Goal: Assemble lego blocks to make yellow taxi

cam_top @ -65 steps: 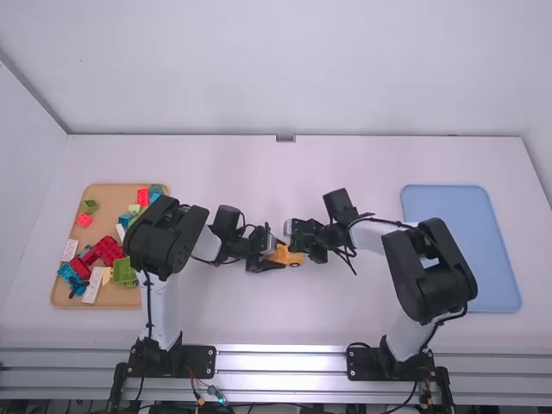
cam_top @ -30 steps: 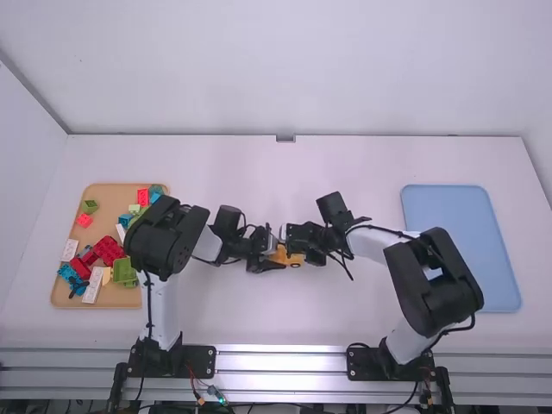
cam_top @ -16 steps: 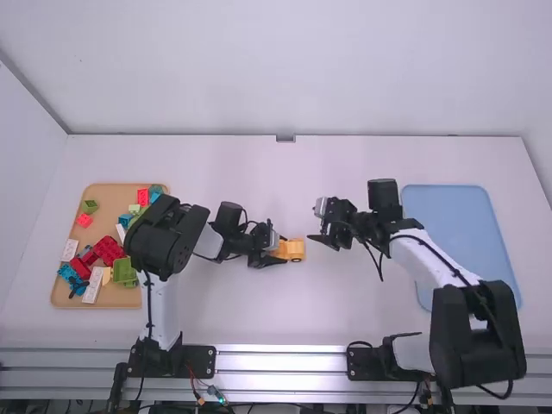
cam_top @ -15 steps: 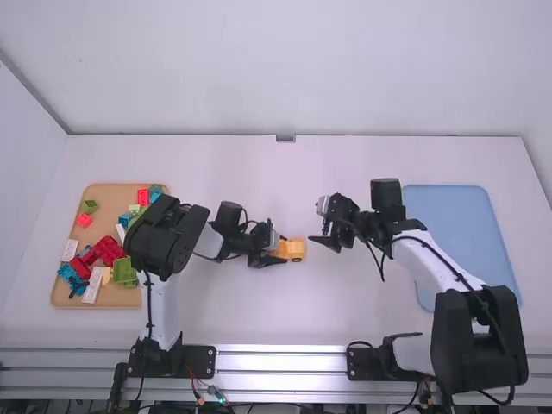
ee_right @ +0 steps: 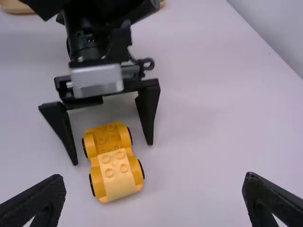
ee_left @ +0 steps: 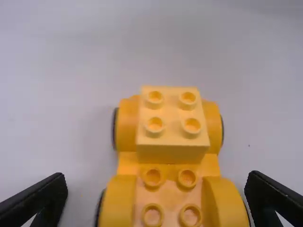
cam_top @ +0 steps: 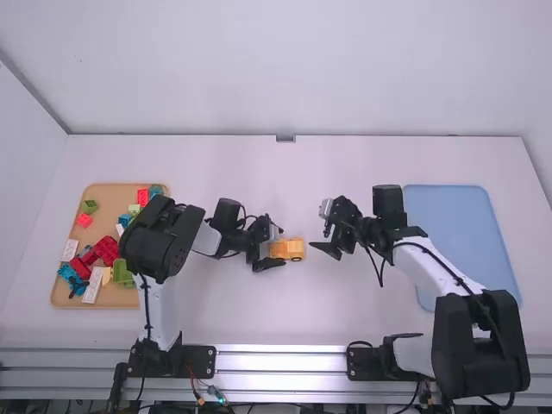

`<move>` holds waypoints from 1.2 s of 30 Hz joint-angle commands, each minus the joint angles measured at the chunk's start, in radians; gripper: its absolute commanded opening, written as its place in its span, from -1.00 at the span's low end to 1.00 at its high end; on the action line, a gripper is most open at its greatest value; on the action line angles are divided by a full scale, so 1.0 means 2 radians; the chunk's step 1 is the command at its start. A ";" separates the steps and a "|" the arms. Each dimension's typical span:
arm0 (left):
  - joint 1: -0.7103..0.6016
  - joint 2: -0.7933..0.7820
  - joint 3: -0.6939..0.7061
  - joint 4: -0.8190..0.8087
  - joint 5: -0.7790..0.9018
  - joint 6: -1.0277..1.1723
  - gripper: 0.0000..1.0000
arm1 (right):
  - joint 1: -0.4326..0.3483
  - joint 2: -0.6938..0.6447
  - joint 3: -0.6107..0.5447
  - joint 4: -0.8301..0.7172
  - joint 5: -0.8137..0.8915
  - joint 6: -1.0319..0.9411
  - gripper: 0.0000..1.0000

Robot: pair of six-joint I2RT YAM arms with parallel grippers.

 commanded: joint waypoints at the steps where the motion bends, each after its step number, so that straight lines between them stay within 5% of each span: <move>1: 0.025 -0.057 -0.010 -0.009 -0.006 -0.060 0.99 | 0.000 -0.001 -0.004 -0.001 -0.006 0.004 0.97; 11: 0.178 -0.256 -0.027 -0.192 -0.027 -0.210 0.98 | 0.000 -0.001 -0.004 0.012 -0.006 0.004 0.97; 18: 0.303 -0.419 -0.027 -0.388 -0.303 -0.384 0.99 | 0.000 -0.001 -0.004 0.021 -0.006 0.004 0.97; 25: 0.353 -0.528 -0.027 -0.470 -0.434 -0.673 0.98 | 0.000 -0.001 -0.004 0.029 -0.005 0.004 0.97; 32: 0.353 -0.578 -0.022 -0.553 -0.573 -0.720 0.99 | 0.000 -0.001 -0.004 0.041 0.005 0.034 0.97; 36: 0.381 -0.573 -0.003 -0.591 -0.580 -0.719 0.99 | 0.000 -0.001 -0.004 0.056 0.024 0.066 0.97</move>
